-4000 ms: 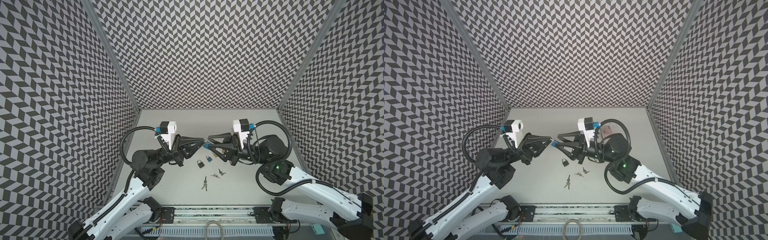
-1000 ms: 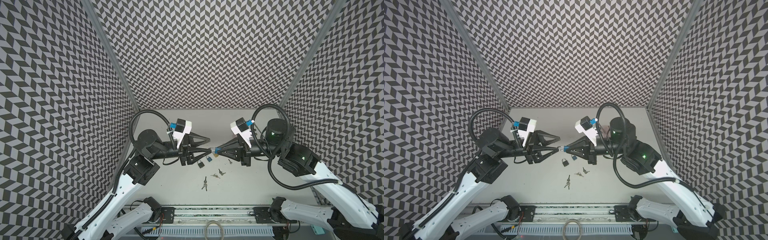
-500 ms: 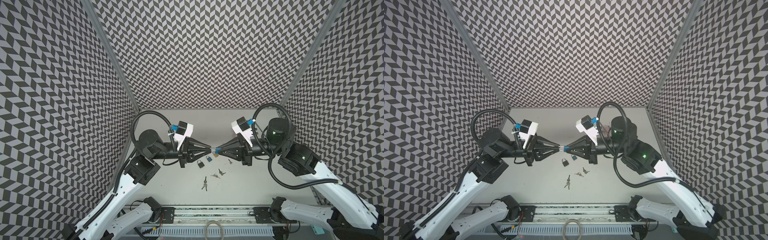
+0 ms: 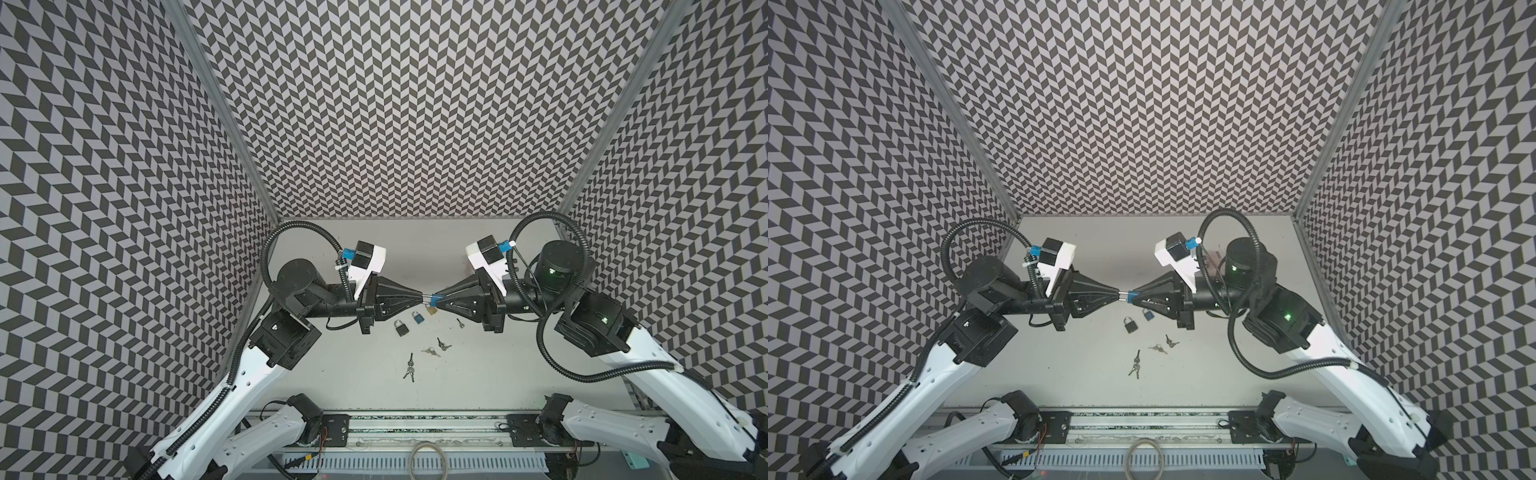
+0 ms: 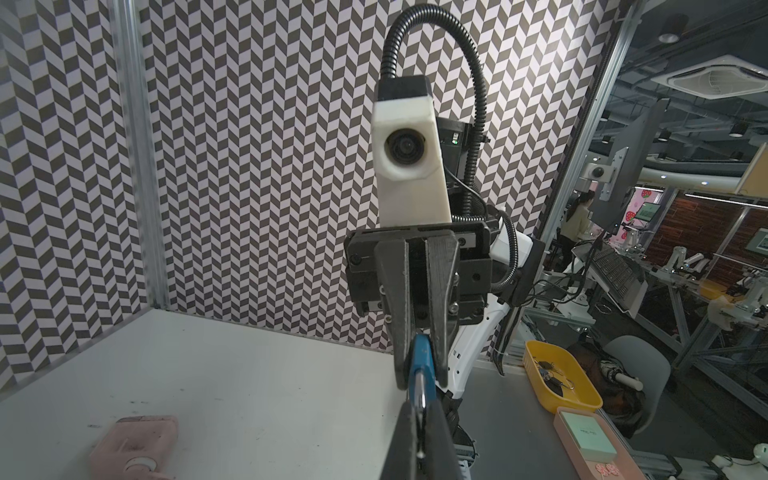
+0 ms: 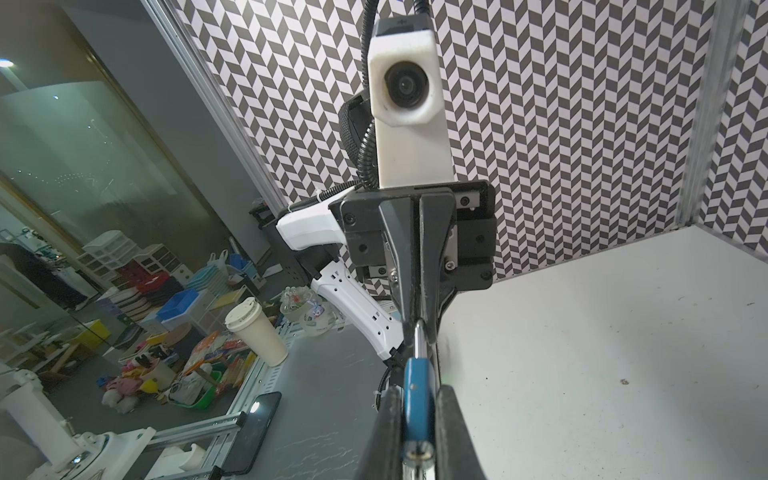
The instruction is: Lock with the key
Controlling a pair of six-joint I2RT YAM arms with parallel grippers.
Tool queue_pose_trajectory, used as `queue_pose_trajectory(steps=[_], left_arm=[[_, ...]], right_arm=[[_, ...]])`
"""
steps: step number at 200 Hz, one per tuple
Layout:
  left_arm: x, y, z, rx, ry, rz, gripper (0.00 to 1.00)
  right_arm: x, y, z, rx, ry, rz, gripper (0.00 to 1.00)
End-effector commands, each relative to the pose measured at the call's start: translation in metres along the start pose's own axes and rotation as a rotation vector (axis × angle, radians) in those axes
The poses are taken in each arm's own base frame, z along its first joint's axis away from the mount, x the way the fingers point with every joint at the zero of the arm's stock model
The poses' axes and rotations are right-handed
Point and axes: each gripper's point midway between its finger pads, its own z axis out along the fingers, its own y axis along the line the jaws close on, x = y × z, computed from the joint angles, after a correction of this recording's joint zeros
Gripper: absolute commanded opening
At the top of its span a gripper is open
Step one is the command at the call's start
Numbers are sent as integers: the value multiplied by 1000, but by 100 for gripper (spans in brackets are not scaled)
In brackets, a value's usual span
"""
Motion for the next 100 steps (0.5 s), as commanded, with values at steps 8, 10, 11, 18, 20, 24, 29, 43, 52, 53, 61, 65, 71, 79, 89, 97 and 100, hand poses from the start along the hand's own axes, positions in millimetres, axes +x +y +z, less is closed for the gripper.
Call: queue_pose_trajectory(steps=[8, 10, 11, 18, 20, 24, 29, 43, 52, 53, 61, 65, 71, 79, 89, 97, 100], left_arm=[[21, -14, 30, 128, 34, -27, 0], [22, -15, 31, 132, 36, -29, 0], [22, -15, 31, 132, 36, -29, 0], [23, -14, 32, 132, 38, -31, 0], [23, -15, 31, 131, 36, -30, 0], [23, -15, 30, 123, 34, -26, 0], [22, -13, 29, 102, 33, -18, 0], [20, -10, 20, 58, 27, -9, 0], [16, -8, 13, 36, 15, -5, 0], [16, -7, 12, 34, 14, -4, 0], [13, -5, 5, 17, 4, -5, 0], [10, -3, 2, 8, -4, -4, 0], [8, -2, -2, -2, -13, -4, 0], [3, -1, -7, -17, -28, 2, 0], [-2, -1, -11, -29, -41, 15, 0], [-6, -1, -12, -38, -51, 23, 0], [-7, -1, -12, -42, -53, 24, 0]], right_arm=[[-36, 3, 21, 11, -135, -117, 0], [-37, 4, 21, 10, -139, -117, 0], [-38, 4, 21, 10, -142, -118, 0], [-41, 4, 19, 18, -149, -125, 0], [-41, 4, 19, 22, -150, -127, 0], [-42, 4, 17, 27, -152, -129, 0], [-42, 3, 14, 40, -155, -130, 0], [-45, 2, 3, 63, -182, -129, 0], [-48, 3, -6, 68, -206, -132, 0], [-48, 3, -7, 70, -208, -132, 0], [-49, 3, -13, 80, -218, -136, 0], [-48, 4, -15, 84, -220, -139, 0], [-47, 4, -17, 91, -221, -141, 0], [-45, 5, -19, 92, -220, -146, 0], [-40, 5, -18, 84, -205, -142, 0], [-35, 3, -17, 86, -193, -133, 14], [-34, 3, -17, 86, -190, -132, 22]])
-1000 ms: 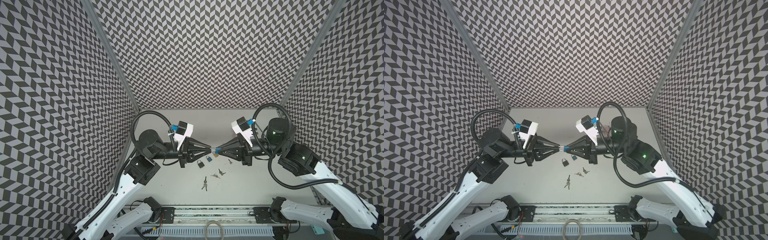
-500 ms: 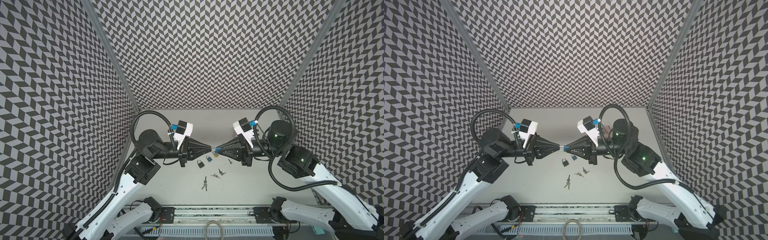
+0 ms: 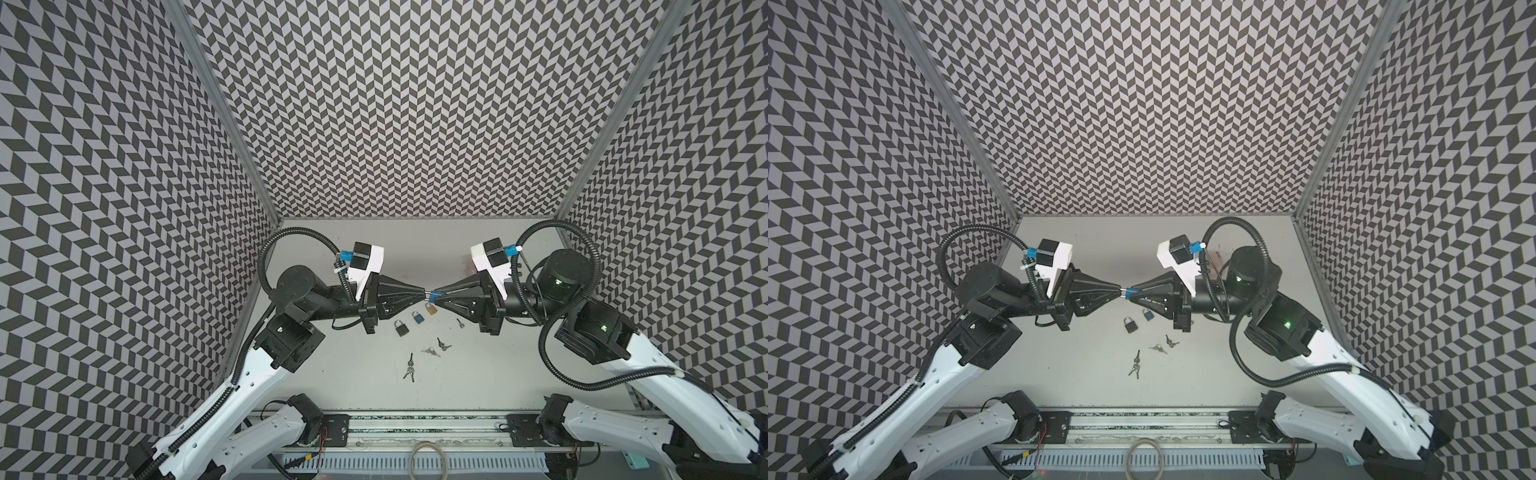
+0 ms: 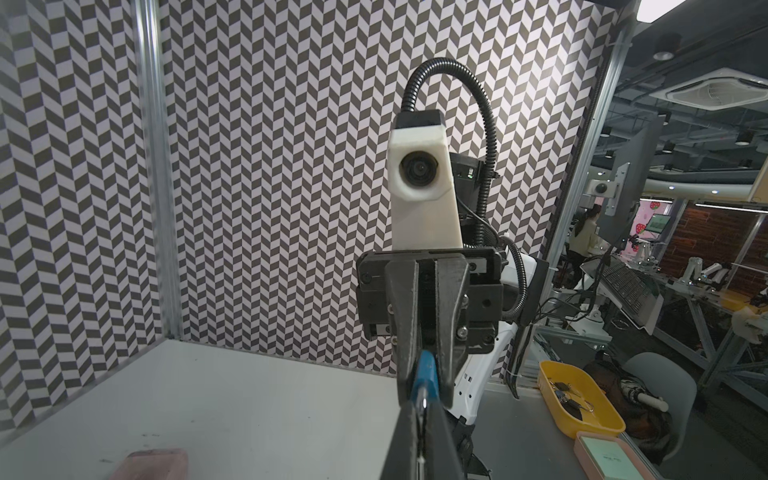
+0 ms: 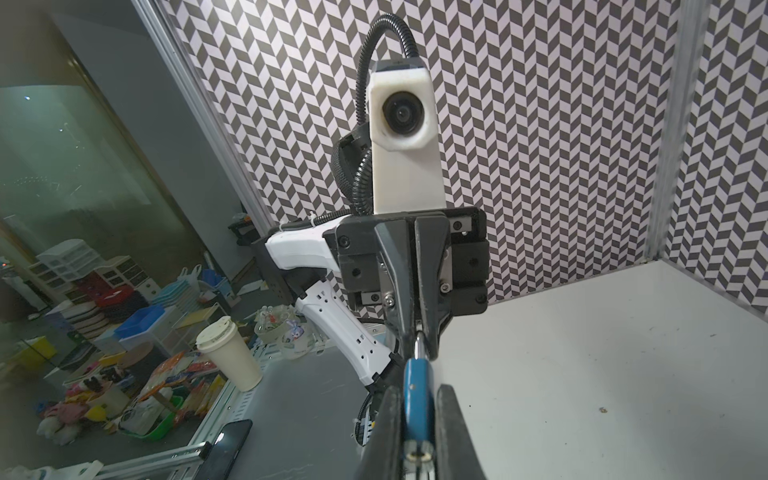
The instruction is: Lock with the key
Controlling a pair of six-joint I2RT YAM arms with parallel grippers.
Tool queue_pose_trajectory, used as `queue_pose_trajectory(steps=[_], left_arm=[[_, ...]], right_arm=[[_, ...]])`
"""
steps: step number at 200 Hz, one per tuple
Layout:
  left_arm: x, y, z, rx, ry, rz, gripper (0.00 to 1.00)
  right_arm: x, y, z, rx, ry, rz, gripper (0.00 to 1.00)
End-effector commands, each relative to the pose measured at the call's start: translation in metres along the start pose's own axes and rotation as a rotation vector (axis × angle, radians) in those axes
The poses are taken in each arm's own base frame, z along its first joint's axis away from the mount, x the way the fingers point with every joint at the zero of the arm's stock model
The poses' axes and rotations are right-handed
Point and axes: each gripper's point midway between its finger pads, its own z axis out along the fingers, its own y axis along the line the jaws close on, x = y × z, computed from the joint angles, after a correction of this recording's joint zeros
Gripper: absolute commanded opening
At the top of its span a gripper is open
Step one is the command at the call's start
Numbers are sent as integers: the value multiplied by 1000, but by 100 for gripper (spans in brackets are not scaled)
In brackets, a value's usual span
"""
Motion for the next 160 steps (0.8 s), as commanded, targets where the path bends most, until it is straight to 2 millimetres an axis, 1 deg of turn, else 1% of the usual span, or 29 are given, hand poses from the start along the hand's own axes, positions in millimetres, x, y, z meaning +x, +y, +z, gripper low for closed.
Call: queue_pose_trajectory(steps=[1, 7, 13, 21, 32, 50, 71, 93, 109, 128, 149, 160], left_arm=[[-2, -6, -8, 4, 7, -14, 0], [-3, -6, -8, -3, 3, -13, 0], [-5, -4, -8, -12, -2, -10, 0], [-6, -3, -9, -21, -7, -8, 0], [-6, -2, -10, -26, -7, -8, 0], [-6, -3, -12, -26, -10, -32, 0], [-7, -5, -12, -18, -10, -30, 0], [-6, -5, -11, -13, -8, -35, 0], [-6, -5, -11, -10, -9, -37, 0], [-7, -5, -11, -10, -10, -36, 0], [-7, -5, -11, -12, -11, -36, 0], [-7, -4, -11, -11, -10, -36, 0]], right_arm=[[-32, 8, -14, 19, -123, -88, 25], [-30, 7, -14, 23, -122, -86, 41], [-27, 5, -15, 33, -124, -81, 52], [-26, 3, -17, 47, -129, -81, 62], [-24, 0, -19, 71, -135, -80, 68], [-21, -5, -20, 98, -127, -65, 68], [-17, -10, -17, 112, -112, -48, 63], [-18, -7, -14, 81, -109, -42, 57], [-17, -2, -11, 43, -97, -36, 57], [-14, -1, -7, 17, -79, -29, 59], [-8, -2, -5, 12, -60, -21, 59], [-6, -2, -4, 10, -56, -19, 57]])
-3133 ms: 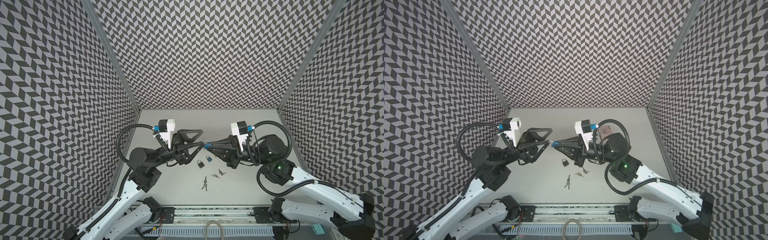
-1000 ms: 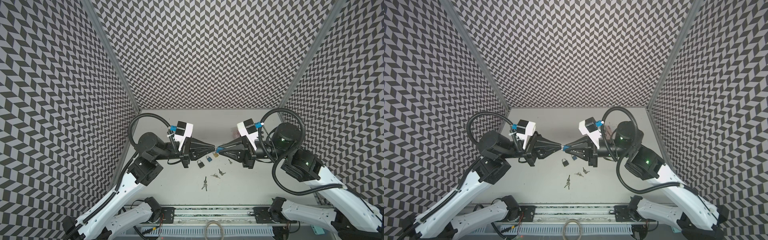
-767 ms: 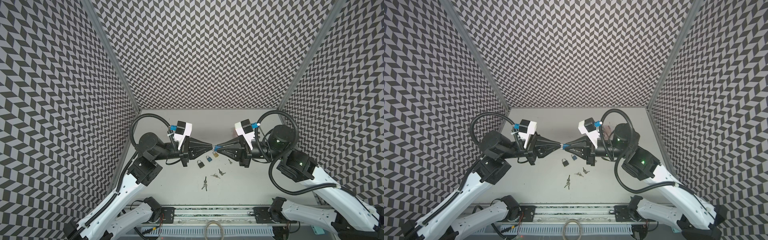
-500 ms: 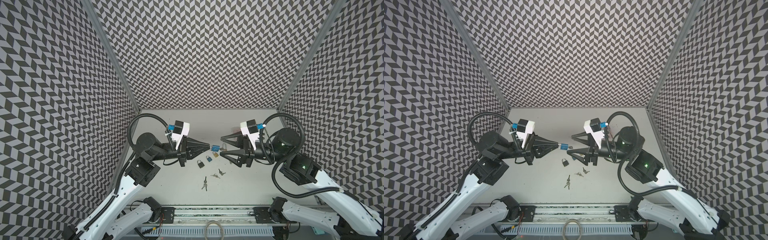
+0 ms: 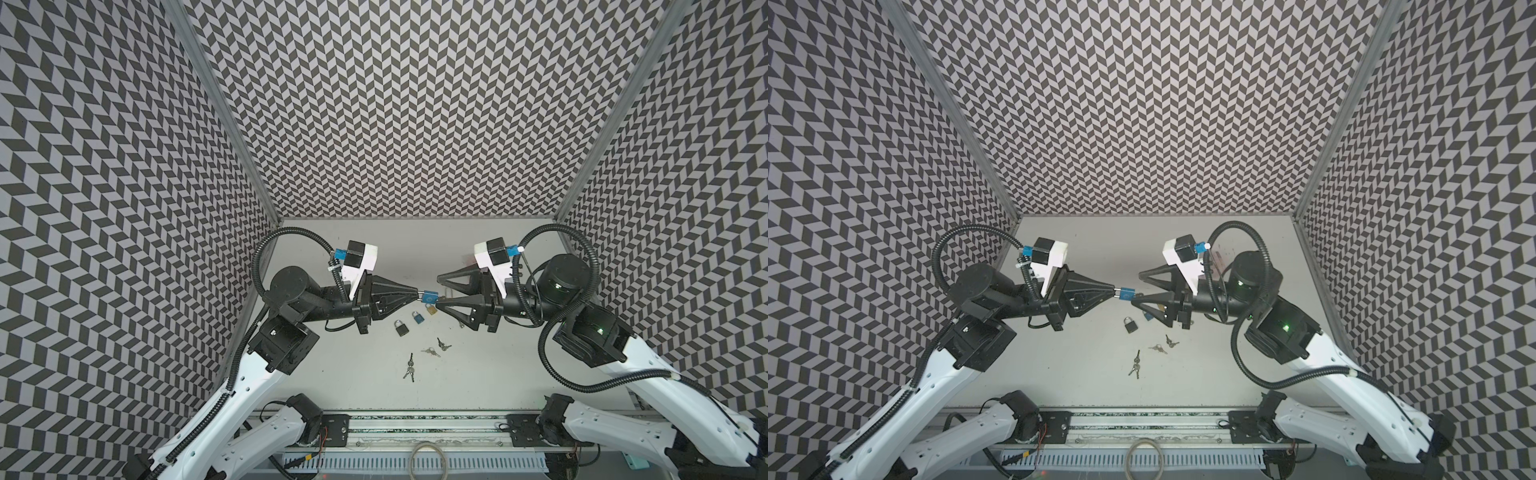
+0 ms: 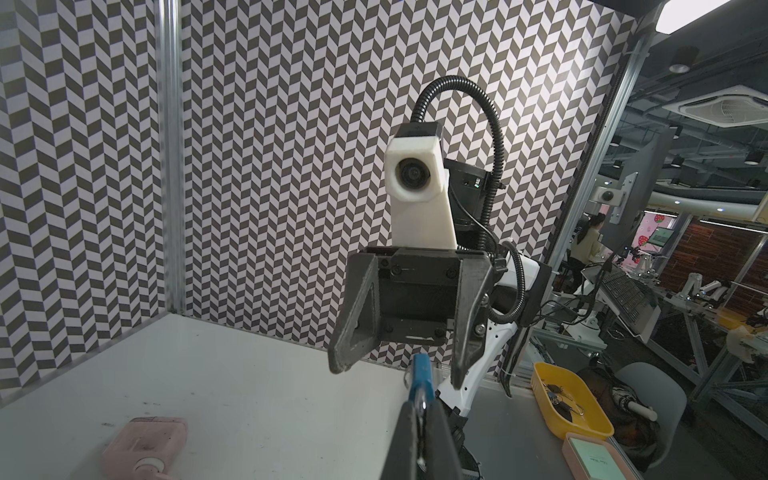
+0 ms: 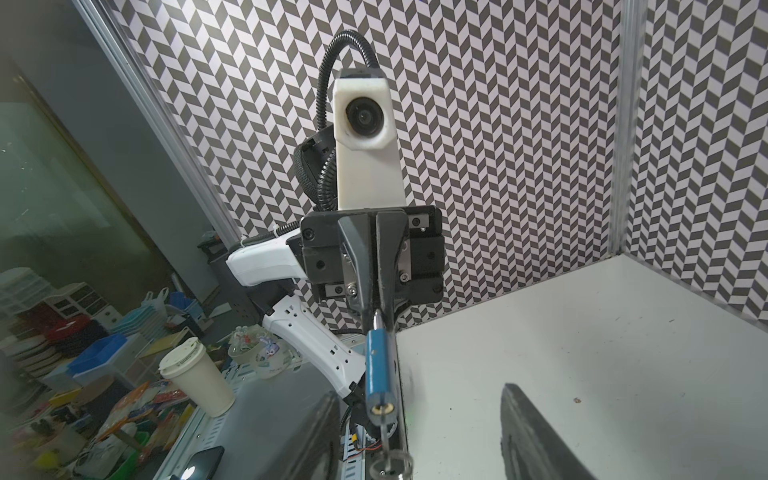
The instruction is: Lock with the key
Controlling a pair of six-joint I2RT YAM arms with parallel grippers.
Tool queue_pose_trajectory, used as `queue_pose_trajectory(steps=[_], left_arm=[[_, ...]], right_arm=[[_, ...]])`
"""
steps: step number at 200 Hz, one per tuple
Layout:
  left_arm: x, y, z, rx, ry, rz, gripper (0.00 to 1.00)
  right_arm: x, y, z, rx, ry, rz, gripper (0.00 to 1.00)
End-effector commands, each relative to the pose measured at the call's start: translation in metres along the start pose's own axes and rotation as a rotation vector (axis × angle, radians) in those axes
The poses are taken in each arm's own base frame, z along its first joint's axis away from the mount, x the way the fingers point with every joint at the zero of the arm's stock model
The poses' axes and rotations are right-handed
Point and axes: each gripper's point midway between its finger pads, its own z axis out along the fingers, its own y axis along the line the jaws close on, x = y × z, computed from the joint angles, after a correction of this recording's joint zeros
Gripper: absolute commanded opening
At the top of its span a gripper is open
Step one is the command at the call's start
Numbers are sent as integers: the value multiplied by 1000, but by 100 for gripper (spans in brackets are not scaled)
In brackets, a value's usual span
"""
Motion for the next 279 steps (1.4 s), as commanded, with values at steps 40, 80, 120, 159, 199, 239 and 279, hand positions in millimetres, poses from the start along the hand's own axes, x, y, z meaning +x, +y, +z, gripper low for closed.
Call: queue_pose_trajectory(steps=[40, 80, 120, 159, 199, 239, 279], left_arm=[[-6, -2, -2, -1, -13, 17, 0], [-9, -1, -5, -16, -21, 24, 0], [-11, -1, -6, -21, -24, 27, 0], [-13, 4, -10, -56, -31, 31, 0], [-18, 11, -24, -103, -41, 36, 0], [-15, 24, -37, -169, -45, 22, 0], [-8, 22, -35, -127, -28, 0, 0]], right_arm=[[-11, 7, -4, -15, -33, -34, 39], [-8, 2, -8, 24, -28, -38, 25], [-9, 3, -12, 36, -37, -45, 11], [-11, 2, -17, 62, -42, -62, 0], [-8, -4, -23, 115, -49, -72, 0], [4, -22, -22, 194, -23, -62, 0], [11, -18, -1, 82, -29, -18, 54]])
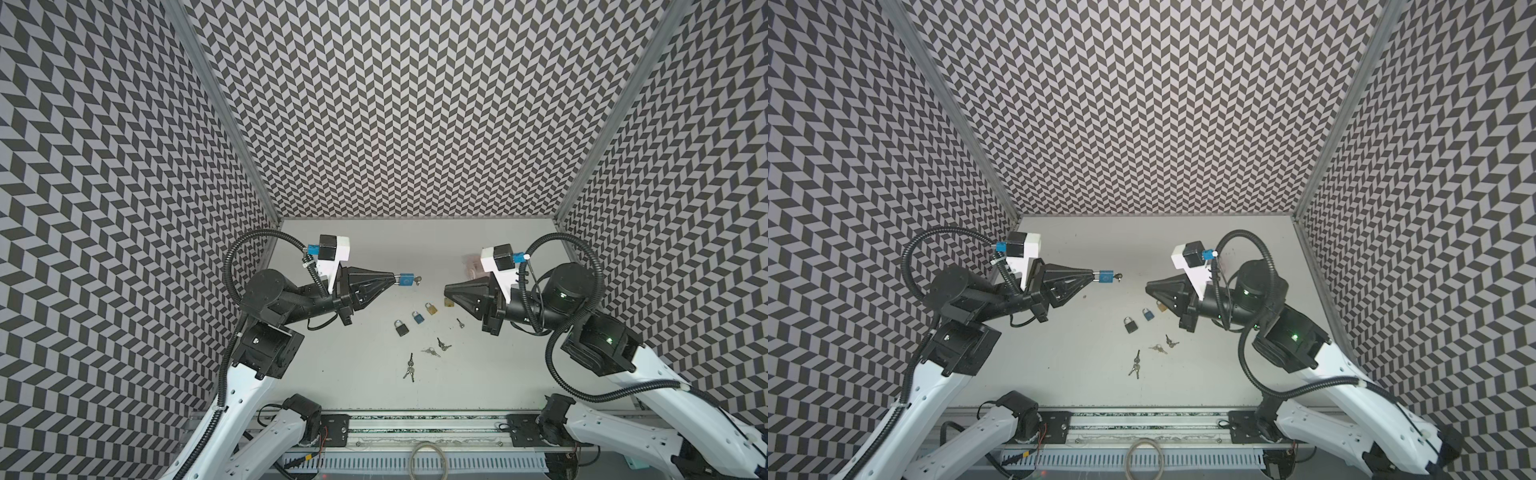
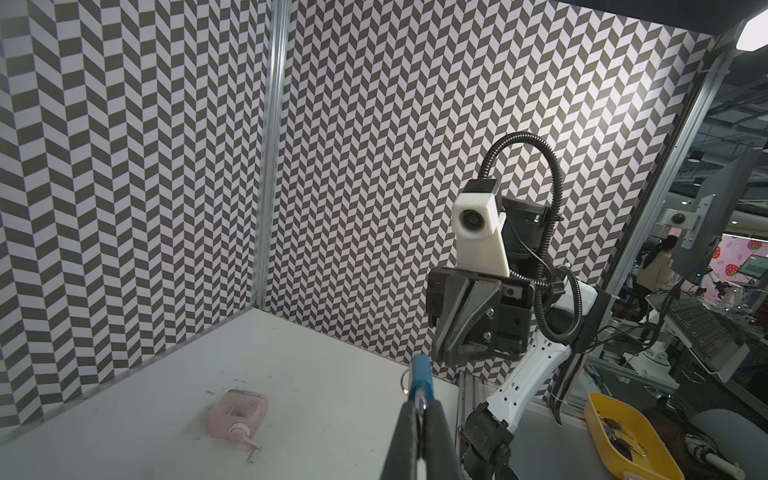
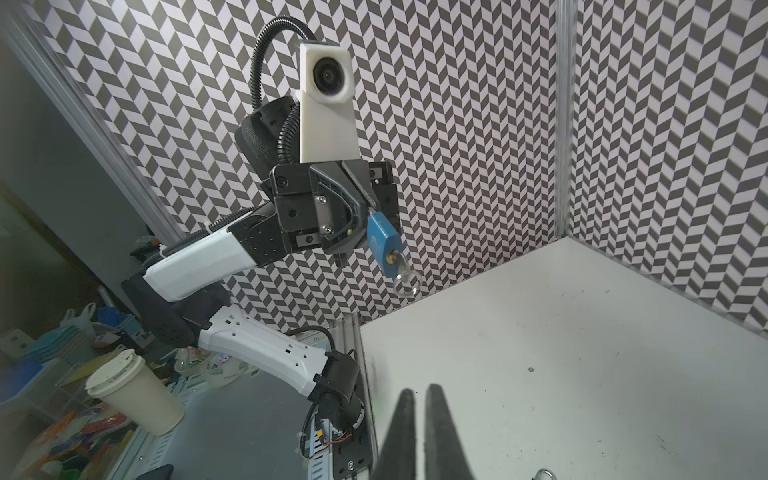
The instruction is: Lock with the key
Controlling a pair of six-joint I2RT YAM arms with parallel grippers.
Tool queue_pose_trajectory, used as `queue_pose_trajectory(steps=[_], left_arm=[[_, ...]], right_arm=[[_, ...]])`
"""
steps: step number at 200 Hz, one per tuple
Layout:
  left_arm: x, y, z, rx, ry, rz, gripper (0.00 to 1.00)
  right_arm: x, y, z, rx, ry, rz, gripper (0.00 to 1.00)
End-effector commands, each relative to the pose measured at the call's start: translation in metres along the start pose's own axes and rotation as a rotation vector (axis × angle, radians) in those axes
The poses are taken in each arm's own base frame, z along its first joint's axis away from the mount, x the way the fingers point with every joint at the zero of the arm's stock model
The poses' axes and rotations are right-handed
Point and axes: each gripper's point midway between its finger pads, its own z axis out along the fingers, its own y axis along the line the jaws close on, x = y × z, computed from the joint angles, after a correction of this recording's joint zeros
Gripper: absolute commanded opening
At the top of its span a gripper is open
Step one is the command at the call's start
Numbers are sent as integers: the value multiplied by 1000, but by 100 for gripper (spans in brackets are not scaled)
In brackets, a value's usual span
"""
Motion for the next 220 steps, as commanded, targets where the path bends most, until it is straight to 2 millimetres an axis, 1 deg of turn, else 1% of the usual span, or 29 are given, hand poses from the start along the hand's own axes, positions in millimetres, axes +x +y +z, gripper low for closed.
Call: queue_pose_trajectory(steps=[1, 5, 12, 18, 25, 46, 64, 89, 120, 162, 193, 208, 220], left_arm=[[3, -5, 0, 41, 14, -15, 0], [4, -6, 0, 49, 16, -16, 0], [5, -7, 1, 59, 21, -22, 0], [6, -8, 2, 67, 24, -24, 0], [7, -9, 3, 76, 28, -24, 0], [9, -10, 6, 86, 33, -30, 0], [10, -11, 7, 93, 36, -31, 0], [10, -12, 7, 96, 35, -31, 0], [9, -12, 7, 96, 34, -27, 0], [9, -13, 7, 97, 33, -24, 0], [6, -14, 6, 94, 28, -17, 0], [6, -14, 6, 91, 26, -17, 0], [5, -15, 6, 90, 25, -15, 0]], right_arm=[[-11, 6, 9, -60, -56, -9, 57], [-15, 7, 9, -65, -72, -13, 64], [-21, 9, 10, -80, -95, -23, 71], [-26, 10, 11, -89, -111, -30, 76], [-31, 13, 13, -105, -123, -38, 80], [-39, 19, 20, -140, -141, -59, 82], [-38, 19, 28, -152, -131, -60, 80], [-34, 20, 35, -161, -113, -53, 71], [-32, 14, 35, -128, -105, -49, 47], [-32, 13, 29, -102, -108, -54, 23], [-30, 13, 26, -94, -99, -53, 9], [-29, 13, 25, -94, -99, -51, 1], [-28, 14, 24, -98, -96, -51, 0]])
